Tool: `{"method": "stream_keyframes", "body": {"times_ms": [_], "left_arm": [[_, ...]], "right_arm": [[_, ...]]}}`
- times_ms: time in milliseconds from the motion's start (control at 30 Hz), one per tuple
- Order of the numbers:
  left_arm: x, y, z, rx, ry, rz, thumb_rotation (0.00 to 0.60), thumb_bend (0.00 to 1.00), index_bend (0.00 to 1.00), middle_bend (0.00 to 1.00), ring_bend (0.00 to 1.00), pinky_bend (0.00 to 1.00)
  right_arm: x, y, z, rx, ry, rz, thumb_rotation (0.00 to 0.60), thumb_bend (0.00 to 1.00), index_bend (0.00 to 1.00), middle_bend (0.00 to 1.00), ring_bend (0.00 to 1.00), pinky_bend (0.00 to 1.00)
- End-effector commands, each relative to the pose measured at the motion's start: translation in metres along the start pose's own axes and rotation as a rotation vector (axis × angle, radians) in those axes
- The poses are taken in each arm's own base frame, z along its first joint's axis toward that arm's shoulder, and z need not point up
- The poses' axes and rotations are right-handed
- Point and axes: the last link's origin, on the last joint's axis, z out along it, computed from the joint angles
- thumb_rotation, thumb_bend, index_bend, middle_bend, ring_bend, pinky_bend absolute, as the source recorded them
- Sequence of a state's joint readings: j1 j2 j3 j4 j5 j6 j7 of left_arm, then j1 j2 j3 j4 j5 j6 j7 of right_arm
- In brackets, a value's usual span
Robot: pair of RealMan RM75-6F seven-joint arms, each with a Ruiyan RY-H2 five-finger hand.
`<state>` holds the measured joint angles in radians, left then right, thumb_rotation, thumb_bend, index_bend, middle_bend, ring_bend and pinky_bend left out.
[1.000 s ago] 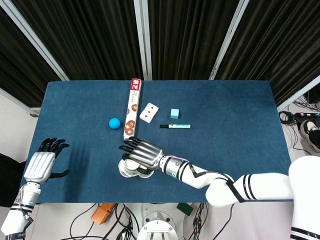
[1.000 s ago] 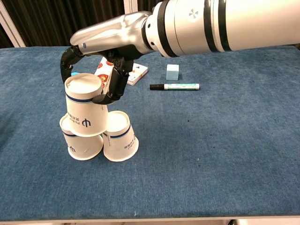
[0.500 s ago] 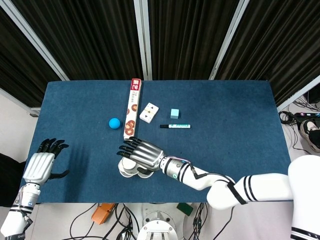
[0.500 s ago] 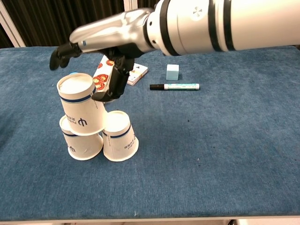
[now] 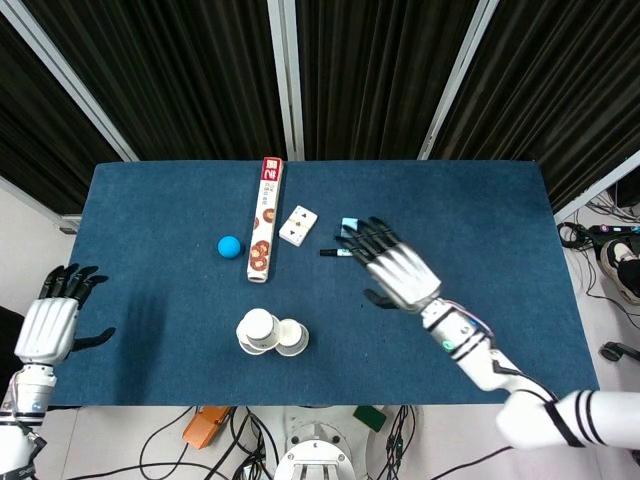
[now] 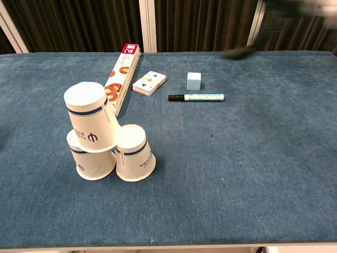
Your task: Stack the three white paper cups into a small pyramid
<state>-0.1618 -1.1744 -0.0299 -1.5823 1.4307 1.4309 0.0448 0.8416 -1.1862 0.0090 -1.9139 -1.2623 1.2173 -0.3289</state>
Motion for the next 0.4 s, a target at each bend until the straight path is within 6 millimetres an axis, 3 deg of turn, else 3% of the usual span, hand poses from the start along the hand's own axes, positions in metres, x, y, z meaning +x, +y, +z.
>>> {"method": "stream_keyframes", "body": {"times_ms": [33, 200, 300, 400], "left_arm": [[0.003, -0.006, -0.005, 0.012, 0.041, 0.010, 0.600, 0.14, 0.22, 0.14, 0.07, 0.01], [0.006, -0.014, -0.014, 0.039, 0.059, 0.036, 0.600, 0.14, 0.22, 0.14, 0.07, 0.01], [0.006, -0.016, -0.022, 0.057, 0.050, 0.039, 0.600, 0.14, 0.22, 0.14, 0.07, 0.01], [0.004, -0.017, -0.029, 0.073, 0.043, 0.039, 0.600, 0.14, 0.22, 0.14, 0.07, 0.01]], "right_arm": [[-0.011, 0.065, -0.094, -0.219, 0.056, 0.000, 0.600, 0.39, 0.00, 0.01, 0.00, 0.00], [-0.028, 0.099, -0.167, -0.408, 0.082, 0.042, 0.600, 0.39, 0.00, 0.00, 0.00, 0.00], [-0.035, 0.107, -0.197, -0.464, 0.100, 0.069, 0.600, 0.39, 0.00, 0.00, 0.00, 0.00], [-0.036, 0.111, -0.215, -0.489, 0.120, 0.081, 0.600, 0.39, 0.00, 0.00, 0.00, 0.00]]}}
